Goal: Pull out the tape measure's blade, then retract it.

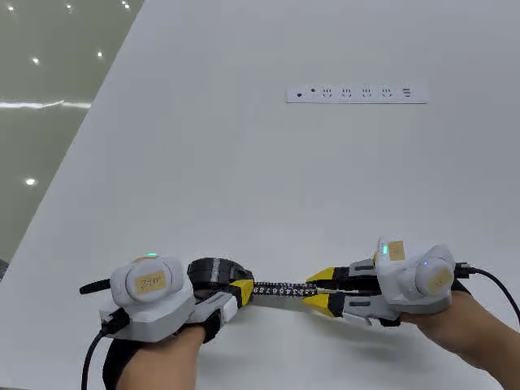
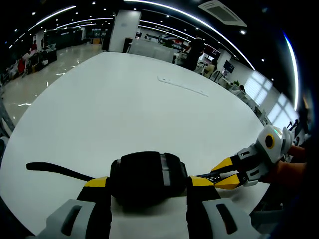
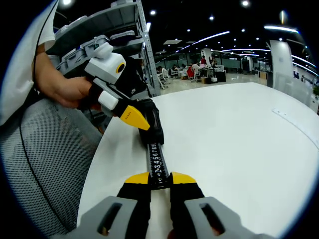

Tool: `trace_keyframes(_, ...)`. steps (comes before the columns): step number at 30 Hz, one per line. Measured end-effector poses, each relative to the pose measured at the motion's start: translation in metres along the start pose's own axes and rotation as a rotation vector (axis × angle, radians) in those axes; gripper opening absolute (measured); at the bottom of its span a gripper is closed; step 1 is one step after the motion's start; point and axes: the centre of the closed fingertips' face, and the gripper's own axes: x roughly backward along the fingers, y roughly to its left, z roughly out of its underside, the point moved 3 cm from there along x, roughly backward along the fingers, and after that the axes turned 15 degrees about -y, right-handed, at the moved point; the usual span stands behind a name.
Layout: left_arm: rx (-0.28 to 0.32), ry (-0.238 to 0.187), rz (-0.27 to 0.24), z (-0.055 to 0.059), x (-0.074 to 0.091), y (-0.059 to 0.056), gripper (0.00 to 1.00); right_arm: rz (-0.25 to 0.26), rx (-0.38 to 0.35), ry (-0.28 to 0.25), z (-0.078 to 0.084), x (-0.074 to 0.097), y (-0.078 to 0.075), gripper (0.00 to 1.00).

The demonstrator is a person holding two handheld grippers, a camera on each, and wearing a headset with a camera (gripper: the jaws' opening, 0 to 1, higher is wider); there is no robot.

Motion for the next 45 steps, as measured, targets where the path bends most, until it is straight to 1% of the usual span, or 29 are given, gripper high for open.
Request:
trace_keyframes(3,-0.005,-0.001,-0.002,0.000,0.000,-0.001,0.58,-0.004,0.004,0.002,0.000,0.000,0.001,0.11)
trace_keyframes(7,-0.005,-0.014,-0.012,-0.001,-0.001,-0.001,0.58,0.000,0.002,-0.002,-0.001,0.000,0.000,0.11)
trace_keyframes(13,-0.015,-0.013,-0.020,-0.002,-0.001,-0.002,0.58,0.001,0.008,0.000,-0.001,0.000,0.000,0.12)
trace_keyframes(16,-0.040,-0.002,-0.023,0.000,-0.001,-0.004,0.57,0.001,0.009,0.006,0.001,0.000,0.001,0.12)
trace_keyframes(20,-0.049,0.006,-0.028,0.001,0.000,-0.004,0.56,0.005,0.005,0.008,0.004,0.000,0.000,0.12)
trace_keyframes(24,-0.093,0.013,-0.029,0.002,-0.001,-0.007,0.56,0.004,0.007,0.020,0.009,-0.001,0.003,0.12)
trace_keyframes(30,-0.094,0.022,-0.034,0.003,0.000,-0.006,0.56,0.018,-0.007,0.008,0.010,-0.001,0.002,0.12)
trace_keyframes(33,-0.096,0.020,-0.038,0.003,0.000,-0.006,0.56,0.016,-0.005,0.006,0.010,-0.001,0.001,0.12)
trace_keyframes(34,-0.096,0.008,-0.037,0.002,0.000,-0.006,0.56,0.014,-0.005,0.005,0.010,-0.001,0.001,0.12)
trace_keyframes(39,-0.092,0.011,-0.040,0.002,0.000,-0.004,0.57,0.013,-0.001,0.003,0.009,-0.001,0.002,0.12)
trace_keyframes(41,-0.082,0.002,-0.044,0.002,-0.001,-0.004,0.57,0.018,0.000,-0.001,0.008,-0.001,0.002,0.12)
trace_keyframes(43,-0.086,0.004,-0.046,0.002,-0.001,-0.004,0.58,0.020,0.006,-0.001,0.008,-0.001,0.001,0.12)
trace_keyframes(45,-0.089,-0.004,-0.051,0.002,-0.001,-0.004,0.58,0.020,0.011,-0.001,0.008,-0.002,0.001,0.12)
